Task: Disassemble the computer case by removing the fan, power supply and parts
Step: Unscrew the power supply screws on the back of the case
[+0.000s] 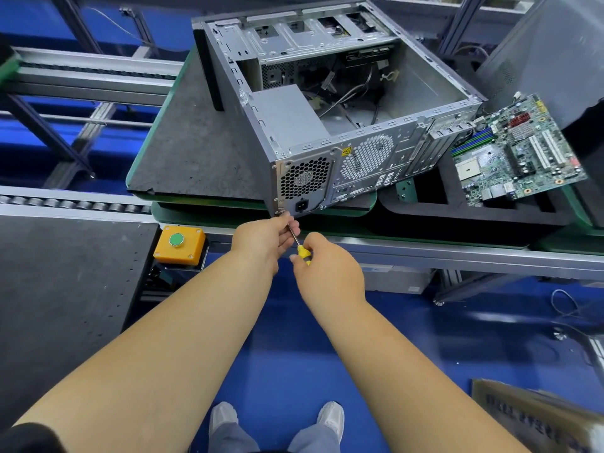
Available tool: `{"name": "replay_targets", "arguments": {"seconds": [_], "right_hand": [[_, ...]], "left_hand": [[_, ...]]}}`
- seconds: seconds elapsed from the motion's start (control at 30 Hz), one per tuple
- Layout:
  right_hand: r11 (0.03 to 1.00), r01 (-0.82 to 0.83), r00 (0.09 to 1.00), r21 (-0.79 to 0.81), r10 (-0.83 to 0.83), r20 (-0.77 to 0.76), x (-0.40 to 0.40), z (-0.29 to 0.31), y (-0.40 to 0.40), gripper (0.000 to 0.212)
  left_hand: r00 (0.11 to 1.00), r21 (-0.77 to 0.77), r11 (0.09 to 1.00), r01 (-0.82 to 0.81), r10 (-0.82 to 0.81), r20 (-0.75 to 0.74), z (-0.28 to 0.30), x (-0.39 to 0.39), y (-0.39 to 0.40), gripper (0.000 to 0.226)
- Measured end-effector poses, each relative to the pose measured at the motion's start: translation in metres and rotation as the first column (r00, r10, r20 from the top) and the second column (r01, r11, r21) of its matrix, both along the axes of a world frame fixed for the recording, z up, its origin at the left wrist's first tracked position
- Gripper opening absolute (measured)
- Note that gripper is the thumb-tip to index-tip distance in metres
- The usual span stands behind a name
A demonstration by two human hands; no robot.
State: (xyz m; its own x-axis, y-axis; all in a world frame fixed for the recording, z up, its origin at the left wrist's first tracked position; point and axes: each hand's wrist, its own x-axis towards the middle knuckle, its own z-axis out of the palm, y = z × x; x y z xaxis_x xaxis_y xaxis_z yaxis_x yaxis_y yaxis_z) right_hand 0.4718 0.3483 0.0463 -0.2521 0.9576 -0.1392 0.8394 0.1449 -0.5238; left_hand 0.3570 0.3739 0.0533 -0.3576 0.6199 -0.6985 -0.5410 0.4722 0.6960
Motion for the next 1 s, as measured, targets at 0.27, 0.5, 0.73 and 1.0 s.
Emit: {"name": "replay_targets", "arguments": {"seconds": [0.27, 0.5, 0.73, 1.0], "right_hand": [[0.657, -0.055, 0.763, -0.752, -0.458, -0.456, 0.004, 0.005, 0.010, 0.037], [0.555, -0.141, 0.547, -0.820, -0.647, -0.532, 0.009, 0.000, 0.009, 0.030], [0.747, -0.042, 0.714, -0.663, -0.442, -0.543, 0.005, 0.001, 0.004, 0.019], [0.983, 0.036, 0.973, -0.181, -0.075, -0.216, 0.006, 0.000, 0.001, 0.015]], "left_hand": [[0.998, -0.011, 1.000, -0.020, 0.021, 0.058, -0.003, -0.001, 0.005, 0.018], [0.997, 0.045, 0.999, -0.013, 0.009, 0.079, -0.008, -0.004, 0.000, 0.018], [0.998, 0.051, 0.999, -0.012, 0.008, 0.069, -0.009, -0.005, -0.002, 0.017], [0.999, -0.029, 1.000, 0.005, -0.004, 0.039, -0.007, -0.003, -0.001, 0.010]]}}
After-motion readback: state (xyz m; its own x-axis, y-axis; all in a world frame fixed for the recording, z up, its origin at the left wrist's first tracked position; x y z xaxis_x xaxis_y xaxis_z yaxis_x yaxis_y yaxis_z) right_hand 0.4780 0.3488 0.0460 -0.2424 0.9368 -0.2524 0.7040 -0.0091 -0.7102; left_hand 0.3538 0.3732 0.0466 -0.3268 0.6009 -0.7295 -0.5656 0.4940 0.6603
